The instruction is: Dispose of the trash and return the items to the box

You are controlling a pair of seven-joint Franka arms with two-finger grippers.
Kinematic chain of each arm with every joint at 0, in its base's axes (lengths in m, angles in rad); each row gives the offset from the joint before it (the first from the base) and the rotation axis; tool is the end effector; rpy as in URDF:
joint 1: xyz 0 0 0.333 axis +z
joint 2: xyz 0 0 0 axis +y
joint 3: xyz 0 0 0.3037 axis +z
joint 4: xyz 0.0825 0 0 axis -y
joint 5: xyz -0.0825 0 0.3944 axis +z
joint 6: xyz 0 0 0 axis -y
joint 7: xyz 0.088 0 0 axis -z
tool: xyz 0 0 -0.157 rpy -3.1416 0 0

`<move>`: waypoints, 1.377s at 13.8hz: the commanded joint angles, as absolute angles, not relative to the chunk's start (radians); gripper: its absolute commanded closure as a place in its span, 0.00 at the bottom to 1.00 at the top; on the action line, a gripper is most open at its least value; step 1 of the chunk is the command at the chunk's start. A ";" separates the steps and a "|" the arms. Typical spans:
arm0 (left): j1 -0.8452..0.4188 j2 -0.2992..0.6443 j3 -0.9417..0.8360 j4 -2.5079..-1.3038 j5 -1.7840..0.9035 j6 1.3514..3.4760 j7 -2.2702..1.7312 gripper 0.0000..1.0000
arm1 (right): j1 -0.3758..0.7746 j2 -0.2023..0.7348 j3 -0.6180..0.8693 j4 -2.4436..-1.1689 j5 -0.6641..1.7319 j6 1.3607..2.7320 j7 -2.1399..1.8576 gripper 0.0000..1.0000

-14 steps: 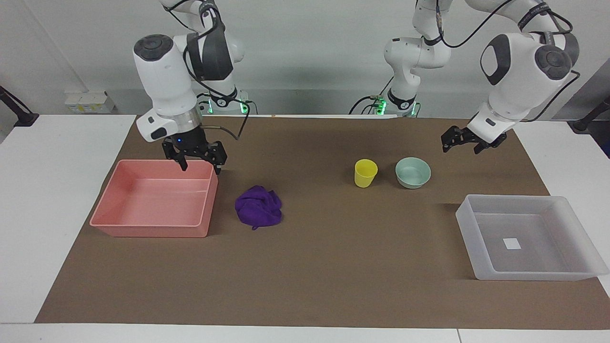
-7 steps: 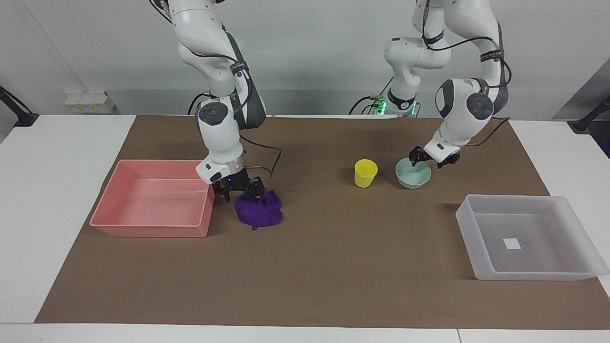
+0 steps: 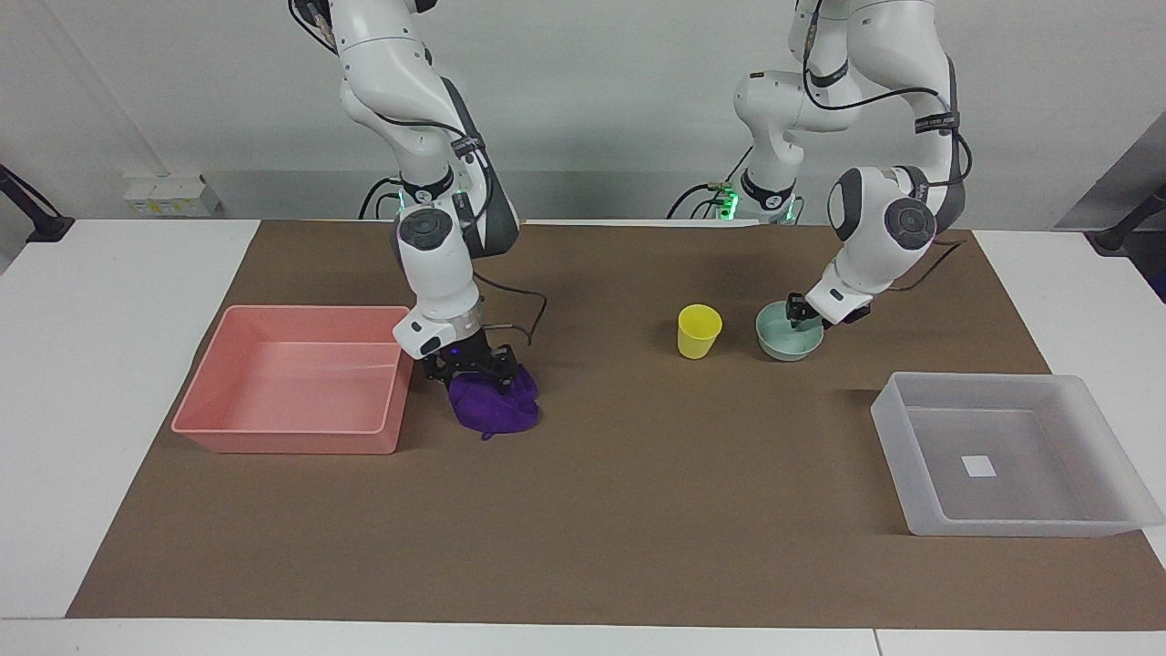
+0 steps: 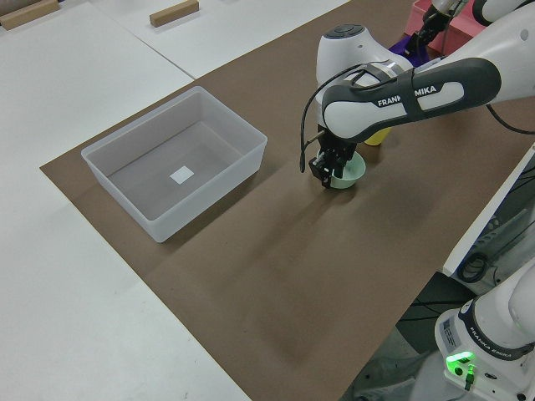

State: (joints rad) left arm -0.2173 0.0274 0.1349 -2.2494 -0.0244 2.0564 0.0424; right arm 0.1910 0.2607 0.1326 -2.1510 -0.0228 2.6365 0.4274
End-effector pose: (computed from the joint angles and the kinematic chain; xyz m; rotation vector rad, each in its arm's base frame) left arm 0.4942 -0.0430 0.2689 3.1057 -0.1720 -0.3442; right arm 0.5719 0.1926 0.2342 -3.0205 0.1412 -0.3099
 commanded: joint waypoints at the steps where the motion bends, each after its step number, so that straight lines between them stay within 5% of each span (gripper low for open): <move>1: -0.212 0.060 0.140 -2.111 -0.026 1.936 0.046 1.00 | 0.189 0.206 0.133 -2.163 -0.025 2.634 0.459 1.00; 7: -0.060 0.132 0.146 -1.700 -0.015 1.736 0.035 1.00 | 0.158 -0.044 0.124 -2.157 -0.026 2.415 0.459 1.00; 12: 0.113 0.429 0.144 -1.383 -0.015 1.883 0.048 1.00 | 0.019 -0.181 0.127 -2.160 -0.028 2.310 0.446 1.00; 19: 0.130 0.544 0.140 -1.416 -0.026 1.990 0.049 1.00 | -0.156 -0.201 0.124 -2.166 -0.025 2.204 0.443 1.00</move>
State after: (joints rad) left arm 0.1273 0.5214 0.1472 -1.4295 -0.0218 1.9875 0.0534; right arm -0.1213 -0.1874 0.1133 -2.1455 -0.0236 2.2080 0.4428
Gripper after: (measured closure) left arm 0.978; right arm 0.934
